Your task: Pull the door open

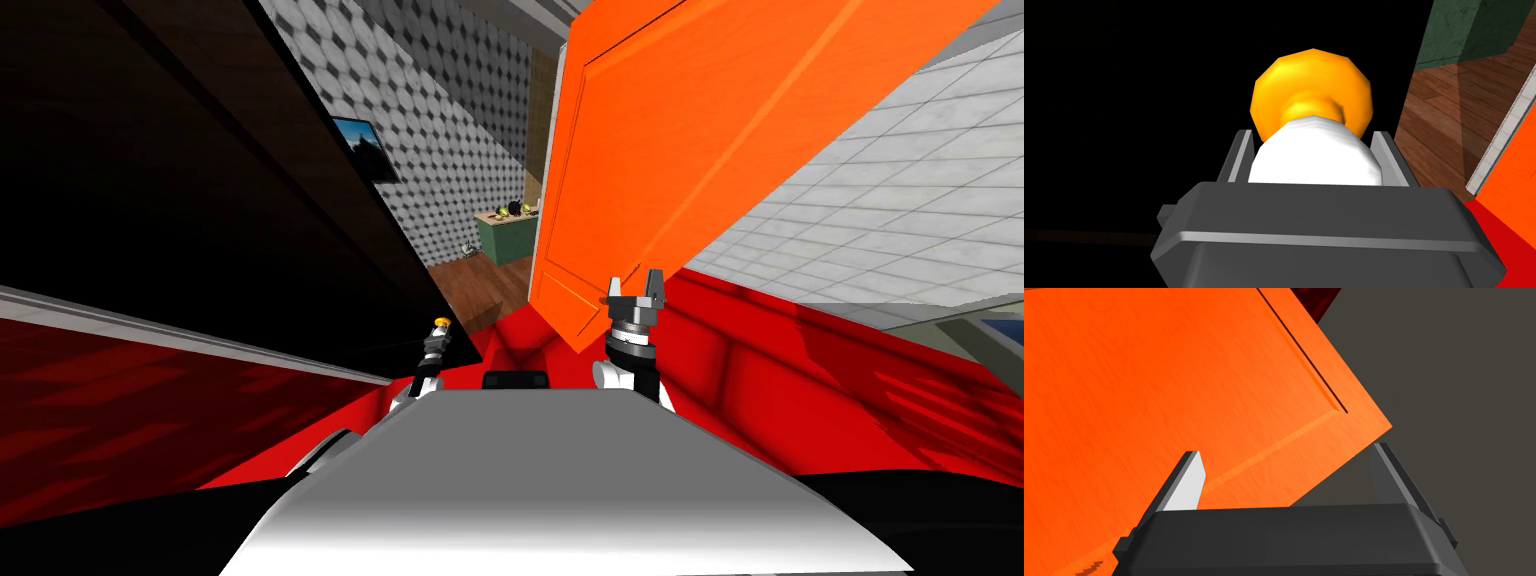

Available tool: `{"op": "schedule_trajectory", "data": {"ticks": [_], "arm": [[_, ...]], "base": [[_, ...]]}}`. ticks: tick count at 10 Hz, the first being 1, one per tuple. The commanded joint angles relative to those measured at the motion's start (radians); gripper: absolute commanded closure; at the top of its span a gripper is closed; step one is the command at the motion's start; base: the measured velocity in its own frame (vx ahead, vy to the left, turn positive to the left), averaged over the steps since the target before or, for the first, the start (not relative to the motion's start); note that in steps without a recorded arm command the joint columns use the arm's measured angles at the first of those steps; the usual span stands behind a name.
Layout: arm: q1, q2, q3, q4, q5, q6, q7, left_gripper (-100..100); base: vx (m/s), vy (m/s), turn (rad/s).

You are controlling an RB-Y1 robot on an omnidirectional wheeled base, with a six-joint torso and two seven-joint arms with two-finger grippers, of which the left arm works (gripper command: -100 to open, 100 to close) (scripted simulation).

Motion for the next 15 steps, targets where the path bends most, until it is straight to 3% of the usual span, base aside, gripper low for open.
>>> {"op": "schedule_trajectory", "data": {"ticks": [1, 8, 9, 15], "arm": [[0.01, 0.015, -0.017, -0.003, -0.009, -0.015, 0.02, 100], [0.06, 0.09, -0.106, -0.019, -0.057, -0.094, 0.121, 100], [0.05, 0.08, -0.102, -0.005, -0.055, -0.089, 0.114, 100], [0.087, 0.135, -0.168, 0.024, -0.083, -0.192, 0.188, 100]], "base": [[-0.166, 0.027, -0.097], [-0.248, 0.056, -0.116], [-0.111, 0.037, -0.029], [-0.205, 0.057, -0.131]]}}
